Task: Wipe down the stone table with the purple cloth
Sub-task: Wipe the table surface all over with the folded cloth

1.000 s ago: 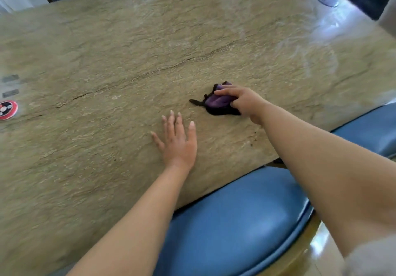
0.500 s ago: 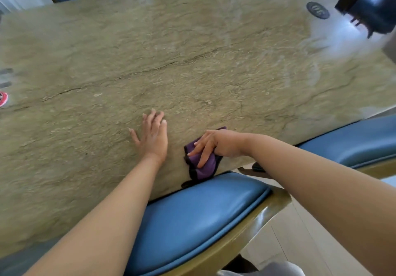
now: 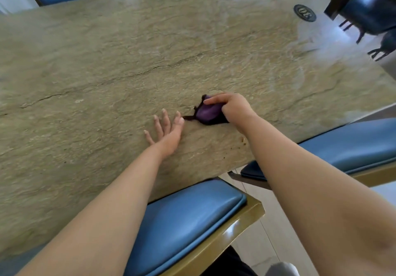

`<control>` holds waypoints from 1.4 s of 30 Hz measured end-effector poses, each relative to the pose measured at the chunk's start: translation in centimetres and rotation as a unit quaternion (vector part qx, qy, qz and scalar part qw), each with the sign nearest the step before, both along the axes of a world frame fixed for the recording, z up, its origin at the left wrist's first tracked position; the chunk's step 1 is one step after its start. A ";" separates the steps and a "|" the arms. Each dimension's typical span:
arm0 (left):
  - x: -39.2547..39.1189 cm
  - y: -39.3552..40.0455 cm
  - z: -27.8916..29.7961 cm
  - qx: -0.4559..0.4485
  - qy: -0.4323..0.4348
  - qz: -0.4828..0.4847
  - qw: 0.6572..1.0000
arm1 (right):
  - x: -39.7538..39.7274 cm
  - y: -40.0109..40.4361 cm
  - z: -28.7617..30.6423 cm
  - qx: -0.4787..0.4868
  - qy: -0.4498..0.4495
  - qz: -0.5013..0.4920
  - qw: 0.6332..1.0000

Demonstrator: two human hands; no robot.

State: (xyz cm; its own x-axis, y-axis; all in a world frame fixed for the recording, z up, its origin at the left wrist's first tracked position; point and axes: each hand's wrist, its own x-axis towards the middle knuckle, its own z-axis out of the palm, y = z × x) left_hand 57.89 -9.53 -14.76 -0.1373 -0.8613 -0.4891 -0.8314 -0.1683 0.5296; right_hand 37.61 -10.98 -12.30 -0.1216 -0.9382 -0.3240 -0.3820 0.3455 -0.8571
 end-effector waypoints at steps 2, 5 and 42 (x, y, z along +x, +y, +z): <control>-0.1 0.0 0.1 0.004 -0.003 -0.001 1.000 | 0.8 0.1 -1.6 -0.032 0.098 0.040 0.994; -0.1 0.1 0.0 0.011 0.002 -0.002 1.000 | 1.1 2.0 -2.6 -0.064 0.164 0.076 0.981; -0.7 0.2 1.4 0.085 -0.134 -0.147 0.976 | 1.5 12.2 2.3 -0.022 0.079 -0.210 0.974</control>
State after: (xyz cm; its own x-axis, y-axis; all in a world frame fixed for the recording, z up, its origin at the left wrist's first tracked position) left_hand 57.19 -9.32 -13.33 -0.2141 -0.7076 -0.6734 -0.9620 0.0332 0.2710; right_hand 39.07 1.20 -9.98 -0.5435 -0.8070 -0.2310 -0.3429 0.4647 -0.8164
